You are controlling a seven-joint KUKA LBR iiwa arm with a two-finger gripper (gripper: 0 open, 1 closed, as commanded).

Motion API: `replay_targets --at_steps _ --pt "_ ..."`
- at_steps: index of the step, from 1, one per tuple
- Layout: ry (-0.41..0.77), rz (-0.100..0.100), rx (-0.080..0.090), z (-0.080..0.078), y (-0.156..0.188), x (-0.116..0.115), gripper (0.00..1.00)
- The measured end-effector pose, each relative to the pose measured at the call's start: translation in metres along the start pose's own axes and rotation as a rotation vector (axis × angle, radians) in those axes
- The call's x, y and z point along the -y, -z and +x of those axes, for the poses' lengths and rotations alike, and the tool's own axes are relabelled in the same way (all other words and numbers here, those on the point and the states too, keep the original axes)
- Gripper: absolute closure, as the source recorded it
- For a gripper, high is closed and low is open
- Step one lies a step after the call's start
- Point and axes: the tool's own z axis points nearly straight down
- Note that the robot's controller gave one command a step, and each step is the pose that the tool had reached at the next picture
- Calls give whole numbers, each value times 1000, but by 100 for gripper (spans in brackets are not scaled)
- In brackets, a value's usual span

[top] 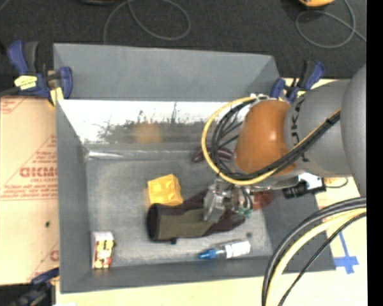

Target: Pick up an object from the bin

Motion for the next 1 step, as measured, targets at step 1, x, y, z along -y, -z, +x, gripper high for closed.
replay_targets --at_steps 1 --pt "1 0 0 0 0 0 0"
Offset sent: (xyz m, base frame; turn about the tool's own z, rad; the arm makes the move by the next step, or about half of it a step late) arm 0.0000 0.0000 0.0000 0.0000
